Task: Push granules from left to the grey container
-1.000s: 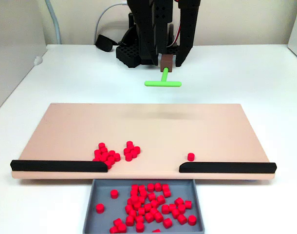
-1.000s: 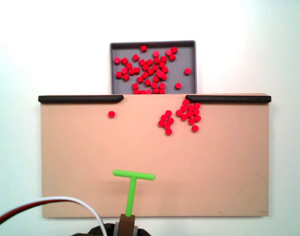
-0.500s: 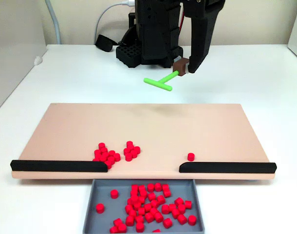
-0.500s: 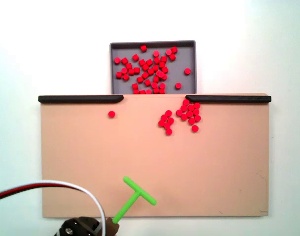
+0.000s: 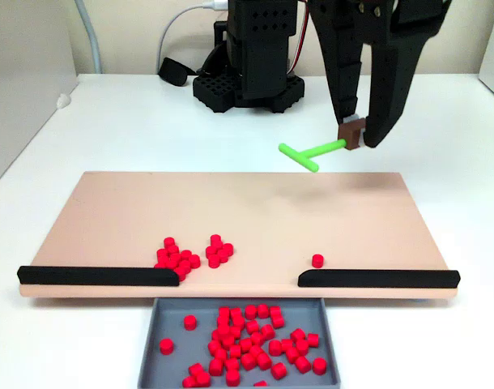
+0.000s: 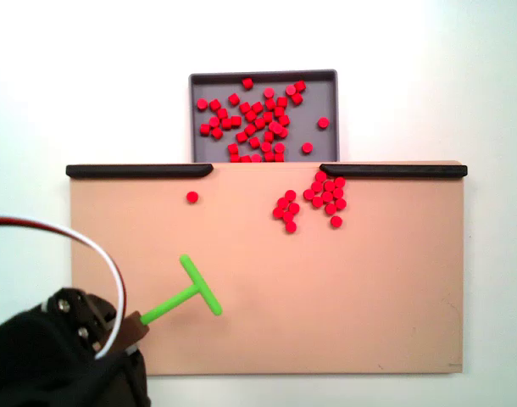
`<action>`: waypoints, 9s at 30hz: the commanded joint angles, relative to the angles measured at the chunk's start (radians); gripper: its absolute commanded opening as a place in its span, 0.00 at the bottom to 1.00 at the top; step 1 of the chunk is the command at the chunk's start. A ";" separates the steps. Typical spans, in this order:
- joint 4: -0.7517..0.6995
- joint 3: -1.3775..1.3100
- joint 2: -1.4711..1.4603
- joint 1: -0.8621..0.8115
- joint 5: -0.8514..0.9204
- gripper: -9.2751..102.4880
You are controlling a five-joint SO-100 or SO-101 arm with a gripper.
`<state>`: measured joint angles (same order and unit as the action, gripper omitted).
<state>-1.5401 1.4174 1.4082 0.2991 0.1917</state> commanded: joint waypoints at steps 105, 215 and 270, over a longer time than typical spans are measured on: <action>-0.153 -0.871 -0.704 -0.049 -0.462 0.08; -0.183 -0.676 -0.399 -0.161 0.482 0.08; -0.084 0.357 0.454 -0.298 1.330 0.08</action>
<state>-1.6245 1.7810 1.8577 0.0046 1.5309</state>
